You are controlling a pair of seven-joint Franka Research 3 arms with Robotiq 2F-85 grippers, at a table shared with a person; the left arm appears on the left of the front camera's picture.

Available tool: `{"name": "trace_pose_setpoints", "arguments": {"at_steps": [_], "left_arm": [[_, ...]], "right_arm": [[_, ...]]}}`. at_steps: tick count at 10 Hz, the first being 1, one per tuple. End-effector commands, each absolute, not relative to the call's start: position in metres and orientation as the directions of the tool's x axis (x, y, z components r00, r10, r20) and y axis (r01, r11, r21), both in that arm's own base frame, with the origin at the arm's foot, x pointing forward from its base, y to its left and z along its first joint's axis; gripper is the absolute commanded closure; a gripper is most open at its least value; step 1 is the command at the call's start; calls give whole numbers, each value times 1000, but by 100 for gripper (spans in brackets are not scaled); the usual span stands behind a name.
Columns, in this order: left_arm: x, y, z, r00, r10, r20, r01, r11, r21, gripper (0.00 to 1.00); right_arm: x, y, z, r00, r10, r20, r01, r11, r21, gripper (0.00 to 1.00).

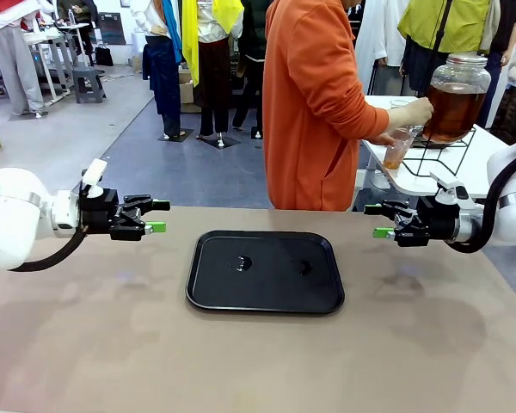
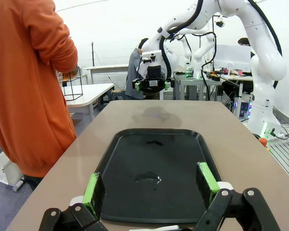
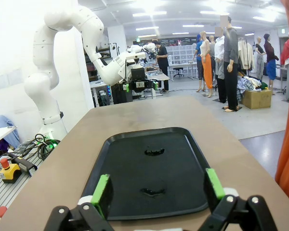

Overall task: Pour the drink into the iced cup.
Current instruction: Open the gripper to release the iced cup you were holding.

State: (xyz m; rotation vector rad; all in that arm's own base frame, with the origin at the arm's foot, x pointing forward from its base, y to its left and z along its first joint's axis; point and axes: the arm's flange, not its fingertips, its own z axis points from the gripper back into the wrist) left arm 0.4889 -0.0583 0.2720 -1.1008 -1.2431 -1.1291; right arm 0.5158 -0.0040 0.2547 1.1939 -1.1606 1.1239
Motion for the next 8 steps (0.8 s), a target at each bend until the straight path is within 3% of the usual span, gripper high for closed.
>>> {"name": "trace_pose_setpoints", "arguments": {"at_steps": [1,8], "left_arm": [[489,-59,274,1,-23,1000,993,122,2,0],[489,-59,274,1,-23,1000,993,122,2,0]], "right_arm": [[517,-3,258,82,14,997,-995,52,81,0],[517,-3,258,82,14,997,-995,52,81,0]]}}
